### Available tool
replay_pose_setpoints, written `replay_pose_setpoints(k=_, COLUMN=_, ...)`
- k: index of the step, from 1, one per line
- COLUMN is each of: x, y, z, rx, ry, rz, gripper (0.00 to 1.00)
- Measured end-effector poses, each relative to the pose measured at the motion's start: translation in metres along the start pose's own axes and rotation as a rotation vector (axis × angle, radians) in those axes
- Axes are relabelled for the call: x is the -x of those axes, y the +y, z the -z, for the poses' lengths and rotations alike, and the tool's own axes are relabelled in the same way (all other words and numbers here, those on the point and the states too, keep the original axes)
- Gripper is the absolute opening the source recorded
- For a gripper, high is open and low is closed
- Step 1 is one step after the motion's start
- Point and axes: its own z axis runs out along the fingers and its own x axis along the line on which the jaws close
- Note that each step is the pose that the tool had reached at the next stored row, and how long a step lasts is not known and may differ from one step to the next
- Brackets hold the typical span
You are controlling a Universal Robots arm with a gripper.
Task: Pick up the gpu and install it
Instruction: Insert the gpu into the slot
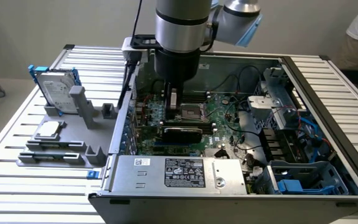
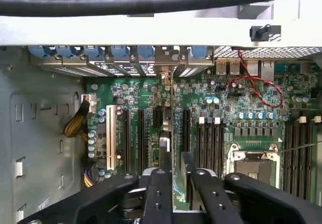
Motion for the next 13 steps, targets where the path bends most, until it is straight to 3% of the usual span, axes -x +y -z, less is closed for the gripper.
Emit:
replay_pose_setpoints(k=2, x=0.0, y=-0.0028, z=0.002, rx=0.0, ry=-0.0005, rz=0.0, gripper=0.11)
replay_pose_setpoints(k=8, x=0.0, y=-0.018, z=0.0074, rx=-0.0002, ry=-0.0141, rz=0.001, gripper=0.11)
replay_pose_setpoints(k=13, x=-0.001, y=-0.0179, z=0.0095, rx=0.0, ry=-0.0143, rz=0.001, gripper=0.11)
